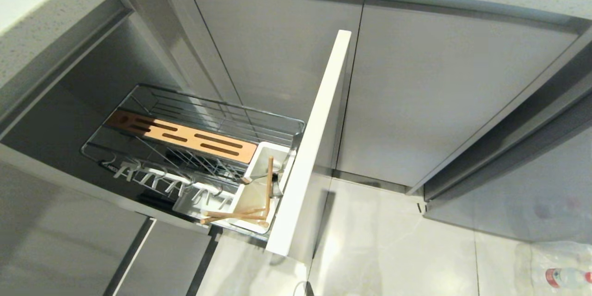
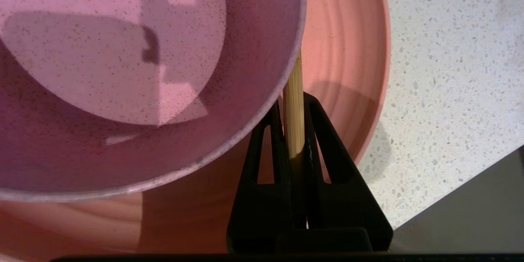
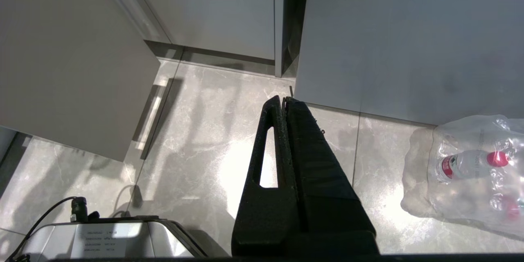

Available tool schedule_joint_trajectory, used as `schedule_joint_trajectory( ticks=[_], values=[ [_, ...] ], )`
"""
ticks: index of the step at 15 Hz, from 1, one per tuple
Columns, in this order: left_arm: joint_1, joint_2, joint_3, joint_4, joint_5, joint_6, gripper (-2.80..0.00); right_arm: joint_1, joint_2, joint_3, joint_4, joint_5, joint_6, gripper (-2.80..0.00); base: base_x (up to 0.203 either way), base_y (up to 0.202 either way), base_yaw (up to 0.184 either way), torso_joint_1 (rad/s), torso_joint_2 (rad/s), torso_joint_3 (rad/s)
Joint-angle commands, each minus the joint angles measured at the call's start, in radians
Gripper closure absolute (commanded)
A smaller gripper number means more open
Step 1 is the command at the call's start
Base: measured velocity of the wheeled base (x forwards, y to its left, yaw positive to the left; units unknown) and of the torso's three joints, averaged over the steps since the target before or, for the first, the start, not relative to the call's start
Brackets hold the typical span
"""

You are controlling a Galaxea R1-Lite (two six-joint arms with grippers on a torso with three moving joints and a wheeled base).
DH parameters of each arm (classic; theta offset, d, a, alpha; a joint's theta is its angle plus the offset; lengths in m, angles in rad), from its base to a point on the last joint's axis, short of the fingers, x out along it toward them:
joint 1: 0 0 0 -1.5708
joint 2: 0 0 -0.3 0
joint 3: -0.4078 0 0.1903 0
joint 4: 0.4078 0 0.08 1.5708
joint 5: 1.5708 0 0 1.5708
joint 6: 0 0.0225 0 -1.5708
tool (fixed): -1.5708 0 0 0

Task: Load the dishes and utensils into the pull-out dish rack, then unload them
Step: Close the cupboard

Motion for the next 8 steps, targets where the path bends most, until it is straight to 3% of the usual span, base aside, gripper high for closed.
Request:
schedule_joint_trajectory(
  ticks=[1, 2, 3, 8],
  values=[
    [0.001, -0.002, 0.004, 0.005, -0.002, -0.003, 0.00, 0.000, 0.000, 0.002, 0.000, 0.000, 0.000, 0.00, 0.000, 0.000, 0.000, 0.000, 0.00, 0.000],
    [0.001, -0.004, 0.006, 0.003, -0.002, -0.003, 0.00, 0.000, 0.000, 0.002, 0.000, 0.000, 0.000, 0.00, 0.000, 0.000, 0.000, 0.000, 0.00, 0.000],
    [0.002, -0.005, 0.006, -0.004, -0.002, -0.003, -2.80, 0.000, 0.000, 0.002, 0.000, 0.000, 0.000, 0.00, 0.000, 0.000, 0.000, 0.000, 0.00, 0.000],
    [0.007, -0.007, 0.004, -0.009, -0.002, -0.004, -2.80, 0.000, 0.000, 0.002, 0.000, 0.000, 0.000, 0.00, 0.000, 0.000, 0.000, 0.000, 0.00, 0.000]
  ],
)
